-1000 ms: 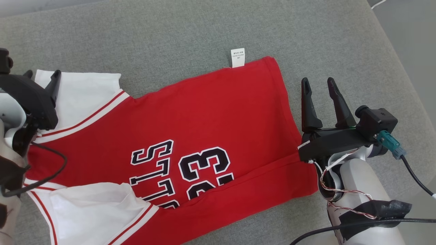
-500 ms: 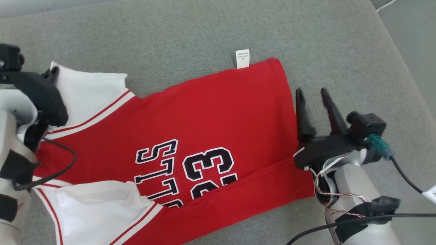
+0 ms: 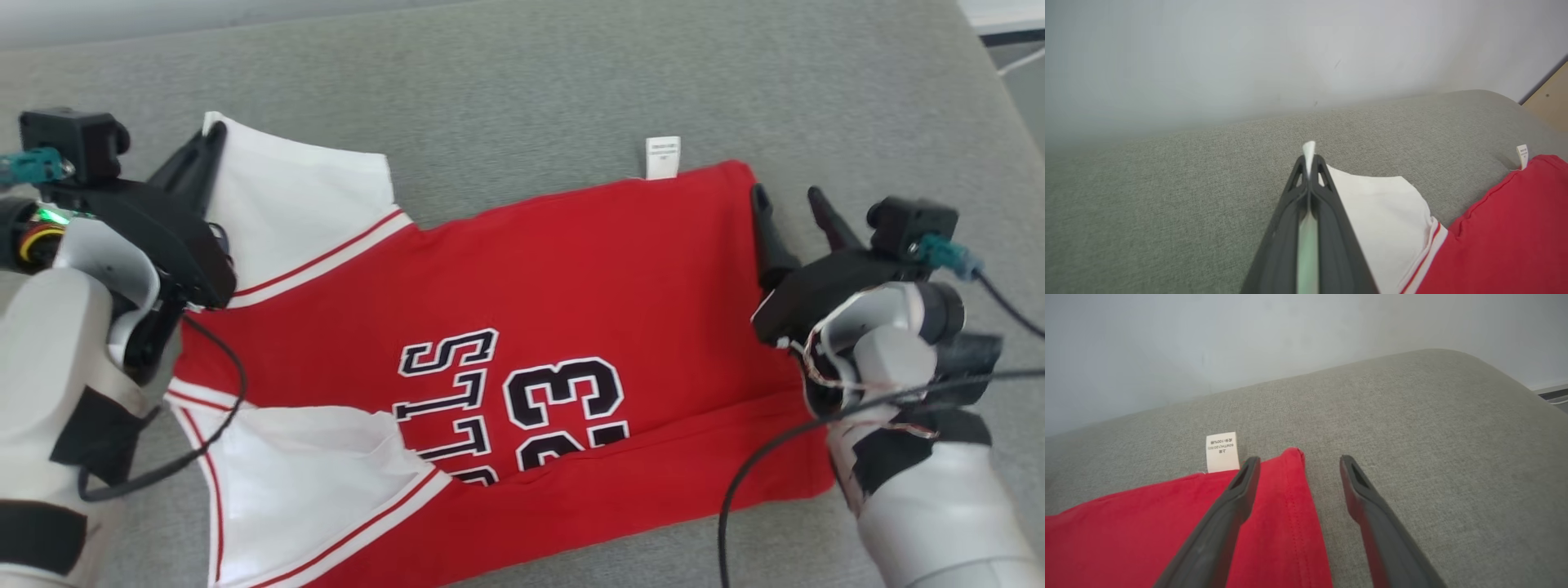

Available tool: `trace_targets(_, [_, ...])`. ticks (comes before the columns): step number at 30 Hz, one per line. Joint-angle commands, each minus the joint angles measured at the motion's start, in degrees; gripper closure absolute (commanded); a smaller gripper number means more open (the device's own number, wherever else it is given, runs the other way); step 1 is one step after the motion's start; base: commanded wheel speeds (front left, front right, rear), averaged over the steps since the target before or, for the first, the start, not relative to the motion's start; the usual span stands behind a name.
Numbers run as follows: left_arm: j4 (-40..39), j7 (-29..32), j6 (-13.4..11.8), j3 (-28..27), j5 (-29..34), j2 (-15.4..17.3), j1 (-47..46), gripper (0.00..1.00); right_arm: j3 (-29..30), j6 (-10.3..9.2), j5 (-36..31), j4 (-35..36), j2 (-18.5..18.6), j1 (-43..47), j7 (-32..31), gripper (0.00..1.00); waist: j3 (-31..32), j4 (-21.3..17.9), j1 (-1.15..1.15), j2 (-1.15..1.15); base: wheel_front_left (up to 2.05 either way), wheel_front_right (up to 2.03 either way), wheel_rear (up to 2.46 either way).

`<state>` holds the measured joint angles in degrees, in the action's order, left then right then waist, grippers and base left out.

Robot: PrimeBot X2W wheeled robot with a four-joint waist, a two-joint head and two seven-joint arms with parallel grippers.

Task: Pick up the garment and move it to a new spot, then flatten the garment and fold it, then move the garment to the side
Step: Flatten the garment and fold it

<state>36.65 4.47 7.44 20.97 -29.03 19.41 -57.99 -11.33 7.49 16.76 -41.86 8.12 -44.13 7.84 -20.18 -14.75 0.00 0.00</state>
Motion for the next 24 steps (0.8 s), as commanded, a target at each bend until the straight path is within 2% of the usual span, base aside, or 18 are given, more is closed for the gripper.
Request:
trace_targets(1, [-1.9,-0.4,-0.1,0.3,-0.9,0.1,1.8,1.0,0.0,0.01,1.0,-1.3,0.7,-1.6,-0.5,0.0,0.0,1.9,0.0,0.0,0.0,0.0,0.0])
trace_targets(7, [-10.1,0.4,-0.4,1.0,-2.3,-0.4,5.5,1.0,-1.0,0.01,2.8,-8.7,2.8,-7.7,-2.9,0.0,-0.8,4.3,0.0,0.0,0.0,0.0,0.0])
trace_targets(17, [-16.9,2.2,-1.8,1.5,-2.6,-0.3,6.9,1.0,-2.3,0.01,3.4,-19.2,4.4,-14.0,-3.4,0.0,-2.6,6.4,0.0,0.0,0.0,0.0,0.0])
trace_targets(19, [-17.8,2.4,-1.9,1.7,-2.8,-0.4,6.9,1.0,-2.1,0.01,3.5,-21.1,4.9,-15.1,-3.1,0.51,-3.0,6.7,0.0,0.0,0.0,0.0,0.0])
trace_targets(20, [-18.1,2.5,-1.9,1.8,-2.8,-0.5,6.9,1.0,-2.0,0.01,3.4,-22.0,5.1,-15.6,-2.8,0.84,-3.2,6.8,0.0,0.0,0.0,0.0,0.0])
trace_targets(21, [-18.3,2.6,-2.0,1.9,-2.9,-0.6,6.9,1.0,-1.9,0.01,3.6,-22.8,4.8,-16.0,-2.6,1.0,-3.3,6.9,0.0,0.0,0.0,0.0,0.0])
trace_targets(24, [-18.8,2.6,-2.0,1.9,-3.1,-0.4,7.1,1.0,-2.2,0.0,3.1,-24.2,4.9,-17.1,-0.4,1.0,-3.4,7.2,0.0,0.0,0.0,0.0,0.0])
